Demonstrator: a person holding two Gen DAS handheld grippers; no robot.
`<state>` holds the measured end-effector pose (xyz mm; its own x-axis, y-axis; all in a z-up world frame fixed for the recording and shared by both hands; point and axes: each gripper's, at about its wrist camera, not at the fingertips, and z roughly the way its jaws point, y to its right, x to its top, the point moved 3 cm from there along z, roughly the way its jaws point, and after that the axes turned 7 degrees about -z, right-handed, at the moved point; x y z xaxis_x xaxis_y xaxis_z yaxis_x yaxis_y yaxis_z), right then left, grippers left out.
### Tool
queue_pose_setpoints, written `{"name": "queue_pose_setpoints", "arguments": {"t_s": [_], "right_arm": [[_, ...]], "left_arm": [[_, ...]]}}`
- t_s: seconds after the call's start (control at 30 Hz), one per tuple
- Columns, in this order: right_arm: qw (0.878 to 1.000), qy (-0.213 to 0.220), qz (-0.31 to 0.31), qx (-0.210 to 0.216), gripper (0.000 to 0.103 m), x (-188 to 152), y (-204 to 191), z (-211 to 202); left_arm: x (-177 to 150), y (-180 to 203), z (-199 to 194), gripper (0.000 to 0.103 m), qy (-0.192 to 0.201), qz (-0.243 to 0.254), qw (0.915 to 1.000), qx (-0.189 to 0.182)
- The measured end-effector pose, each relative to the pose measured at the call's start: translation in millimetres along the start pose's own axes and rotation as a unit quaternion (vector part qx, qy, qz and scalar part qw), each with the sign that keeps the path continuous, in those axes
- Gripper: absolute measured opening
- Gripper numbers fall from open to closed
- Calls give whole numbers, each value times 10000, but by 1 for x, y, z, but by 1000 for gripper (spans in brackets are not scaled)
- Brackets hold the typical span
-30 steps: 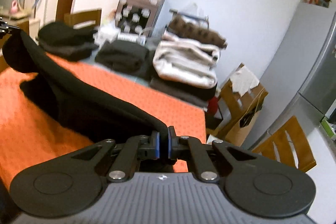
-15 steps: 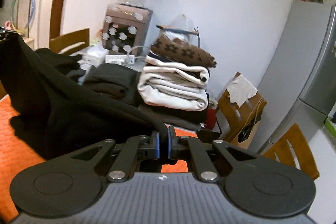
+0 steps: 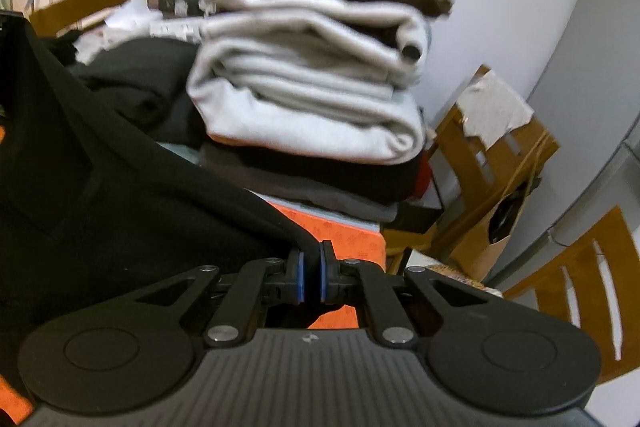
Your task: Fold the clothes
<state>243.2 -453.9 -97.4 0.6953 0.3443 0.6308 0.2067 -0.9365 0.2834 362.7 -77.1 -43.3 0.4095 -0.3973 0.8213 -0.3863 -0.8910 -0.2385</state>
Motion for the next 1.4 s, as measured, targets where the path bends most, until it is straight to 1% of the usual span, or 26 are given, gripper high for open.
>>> {"name": "queue_pose_setpoints", "arguments": {"t_s": [0.1,0.13,0.17,0.3,0.33,0.43,0.47,0.57,0.63,0.8,0.9,0.93,1.03,1.13,1.3,1.4], "right_arm": [[9998,-175,-9,90,9,-1,1,35],[9997,-229,-4,127,9,-2,0,44],[9995,-282,0,171,10,-3,-1,51],[9990,-389,13,207,14,-6,-5,64],[9991,-388,23,195,19,-7,-6,63],[9995,-287,81,108,36,-5,-7,45],[9996,-242,102,96,38,-5,-7,34],[9997,-137,194,114,41,-8,-7,0],[9994,-133,231,199,41,-13,-10,-21],[9980,-210,292,518,43,-38,-31,-71],[9967,-247,396,670,45,-59,-49,-94],[9963,-237,400,721,46,-66,-55,-101],[9948,-327,468,838,48,-90,-74,-116],[9939,-447,581,823,50,-113,-89,-125],[9929,-515,728,789,56,-144,-108,-132],[9931,-546,651,814,60,-154,-119,-130]], "left_arm": [[-6,1,24,5,-151,-18,9999,61],[-8,1,31,8,-200,-37,9998,85],[-10,-2,34,8,-245,-87,9996,94],[-15,-13,31,13,-356,-321,9988,51],[-16,-16,27,15,-380,-381,9985,22],[-24,-24,6,25,-468,-562,9973,-102],[-26,-27,-1,28,-500,-623,9967,-148],[-40,-34,-31,35,-546,-822,9949,-199],[-53,-38,-52,37,-597,-962,9933,-229],[-89,-39,-99,41,-794,-1230,9889,-248],[-112,-36,-119,44,-929,-1403,9854,-253],[-121,-35,-125,45,-989,-1461,9840,-257],[-148,-31,-139,48,-1186,-1612,9794,-253],[-175,-25,-149,52,-1400,-1733,9747,-174],[-215,-17,-158,54,-1720,-2033,9638,-126],[-230,-13,-157,54,-1853,-2141,9589,-175]]}}
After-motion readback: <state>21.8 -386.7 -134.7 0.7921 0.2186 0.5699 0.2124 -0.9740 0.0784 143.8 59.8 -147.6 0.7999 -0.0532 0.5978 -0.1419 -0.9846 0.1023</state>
